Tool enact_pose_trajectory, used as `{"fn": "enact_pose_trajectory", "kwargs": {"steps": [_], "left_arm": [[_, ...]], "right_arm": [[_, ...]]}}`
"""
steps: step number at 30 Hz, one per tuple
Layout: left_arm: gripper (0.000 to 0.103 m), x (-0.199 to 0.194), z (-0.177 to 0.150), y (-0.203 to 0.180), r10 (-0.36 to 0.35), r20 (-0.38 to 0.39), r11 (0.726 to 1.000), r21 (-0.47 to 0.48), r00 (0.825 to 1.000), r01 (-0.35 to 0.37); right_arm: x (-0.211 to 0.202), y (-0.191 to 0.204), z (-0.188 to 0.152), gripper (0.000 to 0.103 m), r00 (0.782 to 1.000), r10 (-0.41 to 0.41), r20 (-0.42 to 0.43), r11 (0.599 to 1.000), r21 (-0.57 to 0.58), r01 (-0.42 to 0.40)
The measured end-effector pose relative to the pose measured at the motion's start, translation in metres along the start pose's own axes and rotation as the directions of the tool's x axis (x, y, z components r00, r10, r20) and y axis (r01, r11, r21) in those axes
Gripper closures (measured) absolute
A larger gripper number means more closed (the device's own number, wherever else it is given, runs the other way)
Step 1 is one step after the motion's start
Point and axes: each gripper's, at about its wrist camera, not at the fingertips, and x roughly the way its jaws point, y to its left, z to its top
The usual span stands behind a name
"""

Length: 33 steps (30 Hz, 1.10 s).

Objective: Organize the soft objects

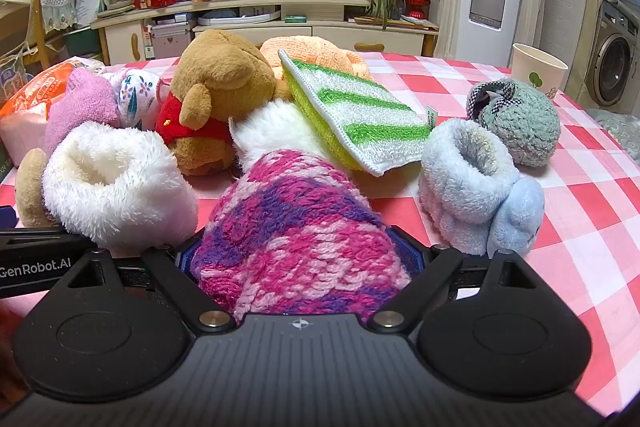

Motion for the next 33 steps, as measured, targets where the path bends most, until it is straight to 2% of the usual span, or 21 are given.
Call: {"fn": "enact_pose_trajectory", "kwargs": {"steps": [7, 14, 18, 33], "left_arm": [[0.000, -0.004, -0.003, 0.001, -0.013, -0.002, 1.000, 0.004, 1.000, 0.013], [0.001, -0.027, -0.020, 0.000, -0.030, -0.014, 0.999, 0.019, 0.999, 0.030], [0.001, -0.040, -0.029, 0.005, -0.057, -0.028, 0.998, 0.018, 0.998, 0.057], [0.001, -0.109, -0.022, 0.029, -0.082, 0.056, 0.996, 0.041, 0.995, 0.080]], "right_arm": [[-0.004, 0.001, -0.003, 0.000, 1.000, 0.012, -0.010, 1.000, -0.016, -0.012], [-0.029, 0.002, -0.016, 0.000, 1.000, 0.007, -0.017, 1.000, 0.006, -0.007], [-0.040, -0.002, -0.021, 0.000, 1.000, 0.014, 0.023, 1.000, 0.020, -0.014], [-0.080, -0.013, -0.032, 0.000, 0.996, -0.005, 0.085, 0.997, 0.081, -0.002]]}}
